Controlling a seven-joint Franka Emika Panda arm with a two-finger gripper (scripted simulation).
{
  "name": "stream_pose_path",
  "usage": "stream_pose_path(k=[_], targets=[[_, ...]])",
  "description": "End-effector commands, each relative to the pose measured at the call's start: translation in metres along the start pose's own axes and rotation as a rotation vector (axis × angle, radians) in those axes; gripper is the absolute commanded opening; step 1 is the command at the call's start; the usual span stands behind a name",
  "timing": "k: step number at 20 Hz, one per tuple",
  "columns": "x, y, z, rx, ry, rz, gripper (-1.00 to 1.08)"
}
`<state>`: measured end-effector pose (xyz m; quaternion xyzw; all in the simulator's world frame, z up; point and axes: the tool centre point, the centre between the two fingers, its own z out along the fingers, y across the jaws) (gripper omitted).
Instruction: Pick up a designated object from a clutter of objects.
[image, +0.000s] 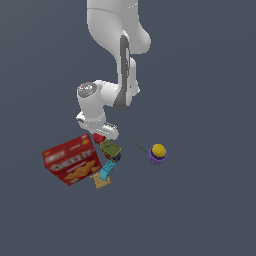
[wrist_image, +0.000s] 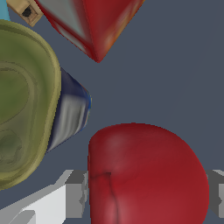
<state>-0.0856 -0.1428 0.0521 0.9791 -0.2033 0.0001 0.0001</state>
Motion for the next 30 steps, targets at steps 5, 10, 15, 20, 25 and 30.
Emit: stream_pose_path(k=[5,10,15,20,25,30], targets=[[0.0,-0.013,-0.015,0.0,0.002,-0.001,-1.0],[-0.001,-0.034,-0.04,0.0,0.001,0.0,-1.0],[-0.003,-0.064,-0.076,-0.002,0.002,0.0,-1.0],[-0.005,-0.101,-0.121,-0.004,0.002,0.001,-1.0],[-0.006,-0.14,-0.167,-0.005,0.003,0.001,-1.0],[-0.008,-0.18,-0.213,-0.005,0.002,0.0,-1.0]])
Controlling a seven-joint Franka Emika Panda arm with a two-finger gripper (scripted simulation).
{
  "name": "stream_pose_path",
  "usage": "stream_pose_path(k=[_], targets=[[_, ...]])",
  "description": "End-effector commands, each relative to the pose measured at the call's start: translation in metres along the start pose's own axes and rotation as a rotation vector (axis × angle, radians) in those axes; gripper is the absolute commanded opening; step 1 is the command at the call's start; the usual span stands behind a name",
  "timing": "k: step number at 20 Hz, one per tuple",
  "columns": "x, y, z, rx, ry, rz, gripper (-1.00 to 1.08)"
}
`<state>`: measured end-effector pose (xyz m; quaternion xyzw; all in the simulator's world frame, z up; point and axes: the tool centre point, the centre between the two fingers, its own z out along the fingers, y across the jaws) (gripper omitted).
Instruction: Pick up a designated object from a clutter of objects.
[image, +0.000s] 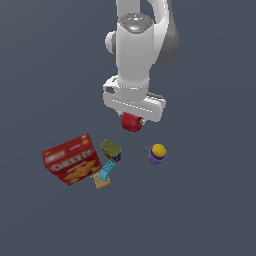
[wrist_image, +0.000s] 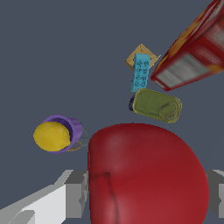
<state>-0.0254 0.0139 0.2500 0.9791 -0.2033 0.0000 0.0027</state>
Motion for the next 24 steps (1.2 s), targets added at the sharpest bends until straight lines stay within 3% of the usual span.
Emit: stream_pose_path(k=[1,12,24], targets=[[-0.001,-0.02,-0.025,0.001,0.001,0.0,-1.0],[0.0,-0.095,-0.112,0.004,-0.001,-0.001,-1.0],[0.003,-0.128,-0.149,0.005,-0.001,-0.001,-1.0]])
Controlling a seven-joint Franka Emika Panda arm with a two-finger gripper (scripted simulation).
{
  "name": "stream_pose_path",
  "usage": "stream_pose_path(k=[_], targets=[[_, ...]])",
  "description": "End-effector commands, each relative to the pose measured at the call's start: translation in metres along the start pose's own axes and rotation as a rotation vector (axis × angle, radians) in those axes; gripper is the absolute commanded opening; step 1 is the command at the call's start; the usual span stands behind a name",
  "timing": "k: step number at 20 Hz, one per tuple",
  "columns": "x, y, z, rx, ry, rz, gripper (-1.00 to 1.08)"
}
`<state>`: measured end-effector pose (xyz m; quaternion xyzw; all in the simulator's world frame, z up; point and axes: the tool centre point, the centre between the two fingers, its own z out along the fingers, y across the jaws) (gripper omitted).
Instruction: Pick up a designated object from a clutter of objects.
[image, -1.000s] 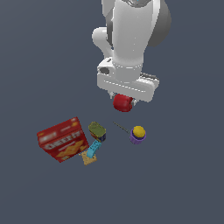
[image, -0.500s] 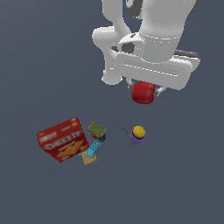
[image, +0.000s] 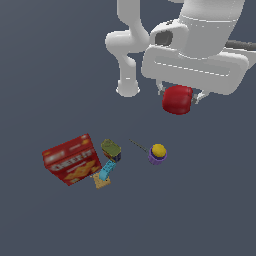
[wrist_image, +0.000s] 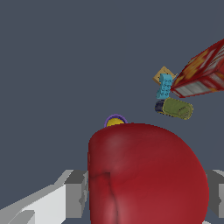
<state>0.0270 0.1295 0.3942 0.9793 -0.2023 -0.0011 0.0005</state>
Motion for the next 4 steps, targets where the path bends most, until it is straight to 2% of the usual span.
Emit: stream_pose_path(k=[1,4], targets=[[0.0007,-0.0032,-0.0049,0.001,0.002,0.001,-1.0],[0.0008,-0.0043,-0.0062,0.001,0.002,0.001,-1.0]])
